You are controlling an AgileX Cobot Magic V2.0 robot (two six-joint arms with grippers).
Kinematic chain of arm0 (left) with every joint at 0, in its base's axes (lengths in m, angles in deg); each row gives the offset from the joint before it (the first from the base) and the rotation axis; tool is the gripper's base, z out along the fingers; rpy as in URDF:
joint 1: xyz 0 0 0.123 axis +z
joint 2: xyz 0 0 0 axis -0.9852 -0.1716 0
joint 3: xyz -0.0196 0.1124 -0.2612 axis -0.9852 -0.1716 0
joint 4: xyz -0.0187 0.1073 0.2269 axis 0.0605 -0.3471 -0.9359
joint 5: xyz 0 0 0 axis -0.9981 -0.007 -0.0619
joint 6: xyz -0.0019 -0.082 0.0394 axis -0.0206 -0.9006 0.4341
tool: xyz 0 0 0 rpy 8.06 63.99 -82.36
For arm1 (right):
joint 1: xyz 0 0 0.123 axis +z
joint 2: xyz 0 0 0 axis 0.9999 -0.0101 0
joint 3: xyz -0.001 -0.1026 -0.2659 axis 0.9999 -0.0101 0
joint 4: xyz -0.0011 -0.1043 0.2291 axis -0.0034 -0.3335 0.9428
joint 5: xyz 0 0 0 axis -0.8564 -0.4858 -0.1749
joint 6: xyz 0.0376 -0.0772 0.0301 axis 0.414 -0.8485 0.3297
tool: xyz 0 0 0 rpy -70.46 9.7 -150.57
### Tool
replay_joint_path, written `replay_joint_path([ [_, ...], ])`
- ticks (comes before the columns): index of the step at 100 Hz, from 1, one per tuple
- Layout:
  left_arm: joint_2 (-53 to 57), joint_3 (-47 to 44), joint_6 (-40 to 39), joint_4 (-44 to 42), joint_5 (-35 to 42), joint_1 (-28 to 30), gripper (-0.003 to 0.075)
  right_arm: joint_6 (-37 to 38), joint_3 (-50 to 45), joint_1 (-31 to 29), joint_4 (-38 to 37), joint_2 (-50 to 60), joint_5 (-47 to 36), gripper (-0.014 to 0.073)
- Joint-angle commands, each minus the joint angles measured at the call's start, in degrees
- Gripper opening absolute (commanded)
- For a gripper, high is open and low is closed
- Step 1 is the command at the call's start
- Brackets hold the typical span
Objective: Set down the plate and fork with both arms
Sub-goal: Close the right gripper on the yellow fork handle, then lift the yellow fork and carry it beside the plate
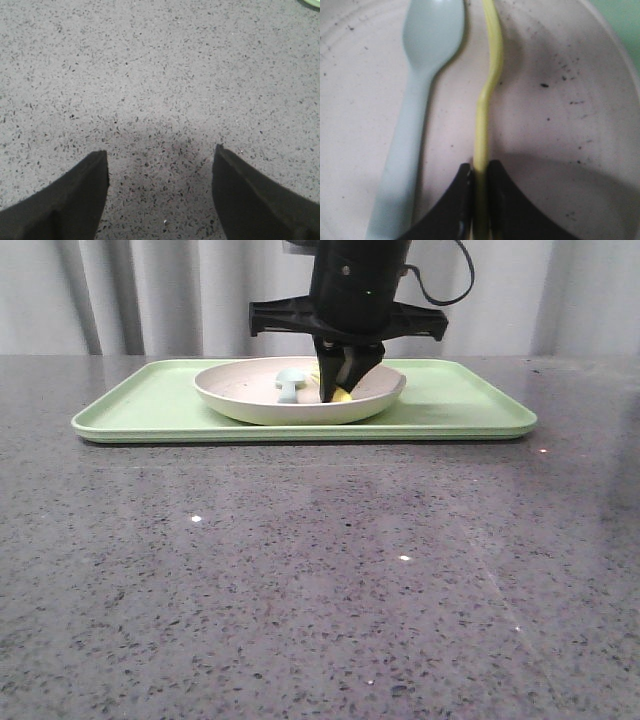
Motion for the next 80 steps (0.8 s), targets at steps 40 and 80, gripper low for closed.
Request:
replay_joint_path([
  [40,0.1,1.44,-0.76,0.34,2.7,0.06,0.0441,-0.11,12.08,-0.4,-4.58,3.22,8.72,-0.0007],
  [80,0.1,1.44,-0.76,0.34,1.72,0.06,0.0441,-4.48,13.49,-5.82,-3.3,5.46,11.22,-0.0069],
])
